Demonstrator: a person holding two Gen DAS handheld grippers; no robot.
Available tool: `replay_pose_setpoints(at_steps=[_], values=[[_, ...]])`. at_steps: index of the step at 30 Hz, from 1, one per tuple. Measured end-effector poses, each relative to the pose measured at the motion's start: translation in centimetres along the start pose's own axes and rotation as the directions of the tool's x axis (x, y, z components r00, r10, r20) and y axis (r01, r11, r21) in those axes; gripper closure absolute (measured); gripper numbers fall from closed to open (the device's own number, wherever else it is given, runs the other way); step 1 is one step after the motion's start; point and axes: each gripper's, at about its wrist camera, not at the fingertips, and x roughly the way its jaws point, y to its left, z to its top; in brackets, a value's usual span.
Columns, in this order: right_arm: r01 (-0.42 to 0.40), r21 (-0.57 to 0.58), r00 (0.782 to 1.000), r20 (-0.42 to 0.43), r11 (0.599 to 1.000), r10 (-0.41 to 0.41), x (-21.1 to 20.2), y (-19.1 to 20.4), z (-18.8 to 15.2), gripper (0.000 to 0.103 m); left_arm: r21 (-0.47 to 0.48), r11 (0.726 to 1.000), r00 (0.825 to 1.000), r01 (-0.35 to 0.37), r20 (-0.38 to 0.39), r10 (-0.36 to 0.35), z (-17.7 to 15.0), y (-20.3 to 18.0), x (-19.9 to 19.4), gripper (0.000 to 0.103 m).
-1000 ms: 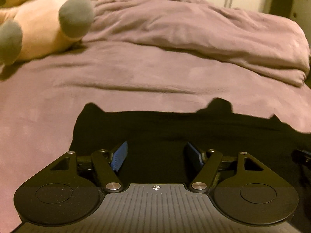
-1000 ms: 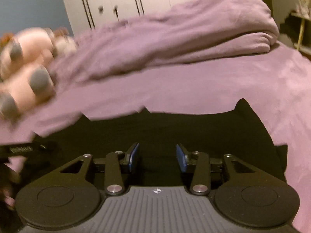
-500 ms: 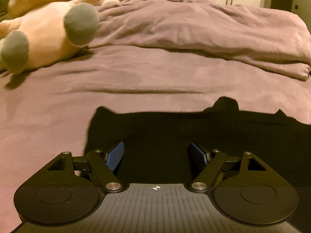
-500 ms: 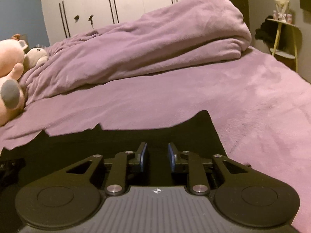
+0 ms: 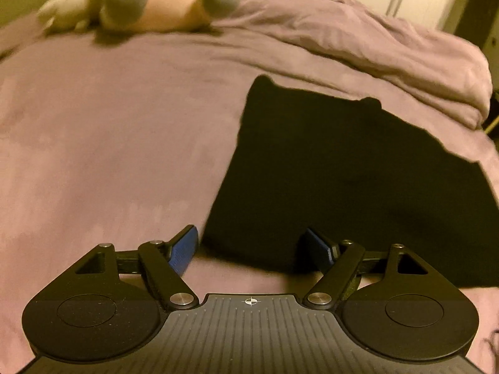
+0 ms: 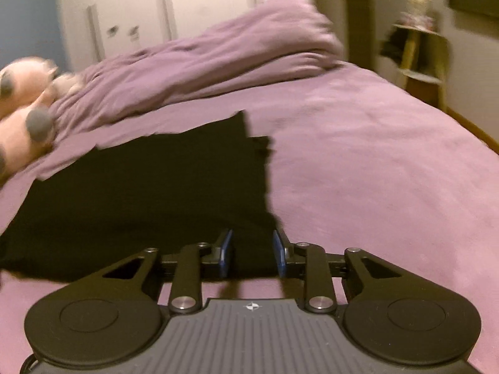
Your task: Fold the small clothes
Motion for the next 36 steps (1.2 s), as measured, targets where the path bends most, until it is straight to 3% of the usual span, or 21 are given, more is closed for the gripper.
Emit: replay_pose_setpoints(at_steps=[2,5,7,10,13,14,16,17,18,21,23,25,28,30,32,34,36], values=[[0.027,0.047,0.999,-0.021,0.999,-0.026,-0.5,-0.9,0.0,0.059,-0.063,0.996,0.998,0.056,-0.012,-0.057,-0.1,0.8,-0.7,0.023],[-0.123,0.276,0.988,-0.055,0.953,0.144,-0.9,-3.4,0.0,0.059,-0.166,0.971,0.983,0.171,-0.041,-0.18,0.5,1.5,-1.1,0.024],[-0.183,0.358,0.975,-0.057,0.916,0.217,-0.8,-4.0,-0.2,0.059,-0.243,0.937,0.959,0.251,-0.071,-0.275,0.7,1.9,-0.3,0.024],[-0.199,0.4,0.967,-0.069,0.895,0.246,-0.3,-4.0,-0.5,0.063,-0.357,0.897,0.951,0.26,-0.066,-0.301,0.4,2.5,1.1,0.027],[-0.213,0.442,0.96,-0.072,0.871,0.271,0.3,-4.1,-0.9,0.078,-0.47,0.834,0.94,0.29,-0.023,-0.339,0.6,3.6,1.9,0.03],[-0.213,0.459,0.957,-0.078,0.862,0.279,0.5,-4.1,-0.9,0.082,-0.491,0.819,0.939,0.297,-0.008,-0.345,0.6,3.7,1.9,0.033],[-0.212,0.485,0.956,-0.077,0.849,0.282,0.8,-4.3,-1.1,0.092,-0.506,0.813,0.942,0.289,-0.003,-0.337,0.8,4.0,2.4,0.059],[-0.213,0.498,0.956,-0.073,0.84,0.285,1.0,-4.5,-1.1,0.096,-0.51,0.816,0.947,0.27,-0.014,-0.322,0.9,4.1,2.6,0.067],[-0.213,0.51,0.955,-0.07,0.833,0.287,1.0,-4.6,-1.1,0.097,-0.515,0.817,0.949,0.258,-0.023,-0.314,1.0,4.3,2.8,0.083],[-0.236,0.541,0.951,-0.041,0.807,0.306,1.1,-5.0,-1.0,0.098,-0.541,0.794,0.945,0.278,0.004,-0.328,1.1,5.2,2.5,0.091],[-0.251,0.564,0.95,-0.014,0.786,0.313,1.0,-5.4,-1.1,0.098,-0.513,0.803,0.945,0.303,0.052,-0.323,1.3,5.3,1.4,0.094],[-0.207,0.536,0.963,-0.036,0.819,0.267,0.8,-5.2,-1.0,0.099,-0.471,0.828,0.95,0.304,0.08,-0.303,1.2,5.2,0.6,0.095],[-0.109,0.404,0.983,-0.09,0.908,0.158,0.6,-3.8,-0.5,0.099,-0.477,0.835,0.958,0.274,0.056,-0.282,0.7,5.7,1.2,0.094],[-0.051,0.336,0.992,-0.093,0.94,0.087,-0.2,-2.7,0.0,0.094,-0.486,0.826,0.953,0.284,0.047,-0.299,0.4,5.9,1.7,0.089],[-0.019,0.273,0.998,-0.052,0.962,0.034,-1.2,-1.6,0.6,0.091,-0.495,0.824,0.956,0.276,0.05,-0.29,0.4,5.9,2.0,0.074],[-0.017,0.214,1.0,-0.01,0.977,0.02,-2.1,-0.2,1.1,0.091,-0.513,0.803,0.947,0.302,0.061,-0.317,0.6,6.1,2.5,0.063],[-0.05,0.146,0.999,0.019,0.988,0.047,-2.5,1.6,1.4,0.091,-0.556,0.773,0.942,0.307,0.062,-0.329,0.8,6.5,3.1,0.061]])
